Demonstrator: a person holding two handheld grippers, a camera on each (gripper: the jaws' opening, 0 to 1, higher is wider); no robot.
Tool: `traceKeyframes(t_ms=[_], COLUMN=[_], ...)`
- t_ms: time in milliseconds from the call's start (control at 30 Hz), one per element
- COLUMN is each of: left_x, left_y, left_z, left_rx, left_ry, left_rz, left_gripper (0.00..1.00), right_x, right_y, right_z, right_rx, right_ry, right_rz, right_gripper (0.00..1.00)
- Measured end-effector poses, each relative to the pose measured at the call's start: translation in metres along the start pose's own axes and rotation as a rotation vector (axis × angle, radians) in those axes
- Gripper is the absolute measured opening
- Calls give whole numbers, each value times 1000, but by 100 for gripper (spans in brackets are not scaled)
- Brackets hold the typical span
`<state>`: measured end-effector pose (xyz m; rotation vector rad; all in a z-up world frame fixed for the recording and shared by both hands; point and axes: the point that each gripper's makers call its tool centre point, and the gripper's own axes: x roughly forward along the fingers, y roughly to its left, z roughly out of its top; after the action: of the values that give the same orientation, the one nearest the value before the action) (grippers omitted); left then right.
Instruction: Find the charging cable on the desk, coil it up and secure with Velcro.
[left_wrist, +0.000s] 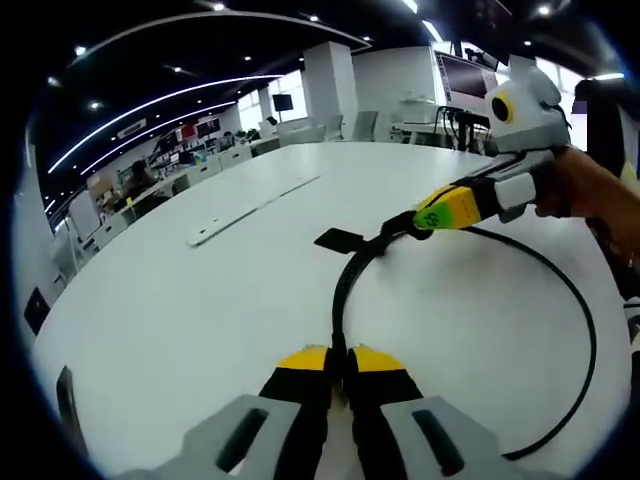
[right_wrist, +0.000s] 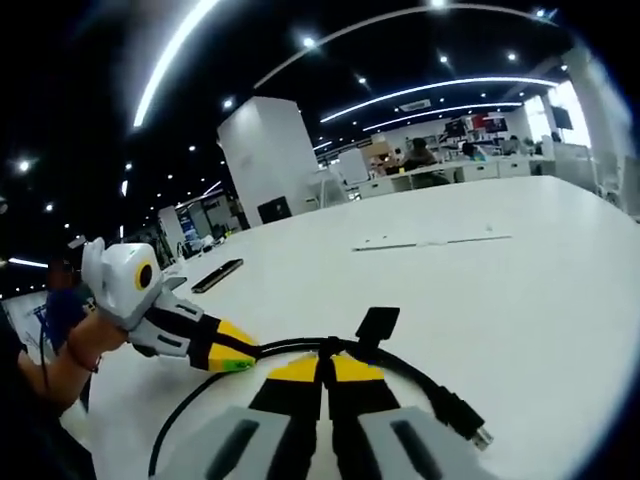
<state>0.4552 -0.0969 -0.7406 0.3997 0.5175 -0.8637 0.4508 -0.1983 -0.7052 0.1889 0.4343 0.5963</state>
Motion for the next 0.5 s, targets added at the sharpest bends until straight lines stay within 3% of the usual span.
traceKeyframes(t_ms=[500], left_x=[1], left_y=[-1], left_z=[0], left_rx=[-4], left_ry=[5], left_rz=[-15], left_gripper=[7], right_x=[16], right_y=[-10], right_z=[20], right_rx=[19], right_ry=[-19], right_rz=[-31], right_gripper=[5])
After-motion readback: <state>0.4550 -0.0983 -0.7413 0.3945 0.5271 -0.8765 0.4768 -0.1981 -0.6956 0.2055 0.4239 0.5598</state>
